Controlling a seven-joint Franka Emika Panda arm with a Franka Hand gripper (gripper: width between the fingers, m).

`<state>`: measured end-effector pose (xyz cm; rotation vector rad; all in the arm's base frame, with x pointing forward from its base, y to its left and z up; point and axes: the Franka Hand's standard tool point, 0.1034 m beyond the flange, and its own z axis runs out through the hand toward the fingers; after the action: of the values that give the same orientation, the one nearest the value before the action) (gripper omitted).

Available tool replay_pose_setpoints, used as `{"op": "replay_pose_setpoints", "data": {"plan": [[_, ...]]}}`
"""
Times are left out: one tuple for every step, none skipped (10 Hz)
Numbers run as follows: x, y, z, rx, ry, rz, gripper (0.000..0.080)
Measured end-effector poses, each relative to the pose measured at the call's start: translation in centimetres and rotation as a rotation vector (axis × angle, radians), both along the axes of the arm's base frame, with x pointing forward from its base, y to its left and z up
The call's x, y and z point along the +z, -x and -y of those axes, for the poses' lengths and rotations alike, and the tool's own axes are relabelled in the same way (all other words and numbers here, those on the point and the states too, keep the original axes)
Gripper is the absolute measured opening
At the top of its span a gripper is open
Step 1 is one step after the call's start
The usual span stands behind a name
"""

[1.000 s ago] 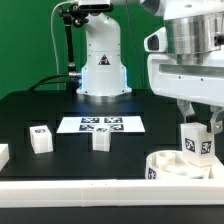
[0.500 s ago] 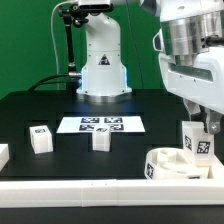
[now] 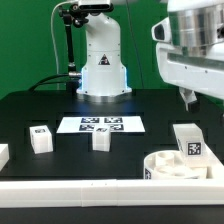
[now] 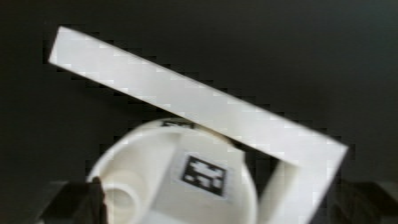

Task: Assemble stool

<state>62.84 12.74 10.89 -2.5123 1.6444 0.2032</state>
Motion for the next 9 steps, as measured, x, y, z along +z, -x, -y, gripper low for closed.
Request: {"op": "replay_pose_setpoints", "data": {"plan": [[0.27, -0.11, -0.01, 0.019, -0.005, 0.008, 0.0648], [0.23, -0.1, -0.04, 0.069, -0.007, 0.017, 0.0648], [0.21, -0.09, -0.03, 0.147, -0.01, 0.032, 0.0648], [0.21, -0.09, -0.03, 0.216, -0.013, 0.045, 0.0649], [0.2, -0.08, 0.01, 0.287, -0.011, 0.057, 0.0649], [0.14, -0.04, 0.14, 0.443, 0.011, 0.079, 0.0649], [0.11, 0.0, 0.09, 0.565, 0.03, 0.094, 0.0649], [0.13, -0.09, 0.18, 0.716, 0.045, 0.116, 0.0649], [0.23, -0.2, 0.2, 0.84, 0.047, 0.134, 0.0649]]}}
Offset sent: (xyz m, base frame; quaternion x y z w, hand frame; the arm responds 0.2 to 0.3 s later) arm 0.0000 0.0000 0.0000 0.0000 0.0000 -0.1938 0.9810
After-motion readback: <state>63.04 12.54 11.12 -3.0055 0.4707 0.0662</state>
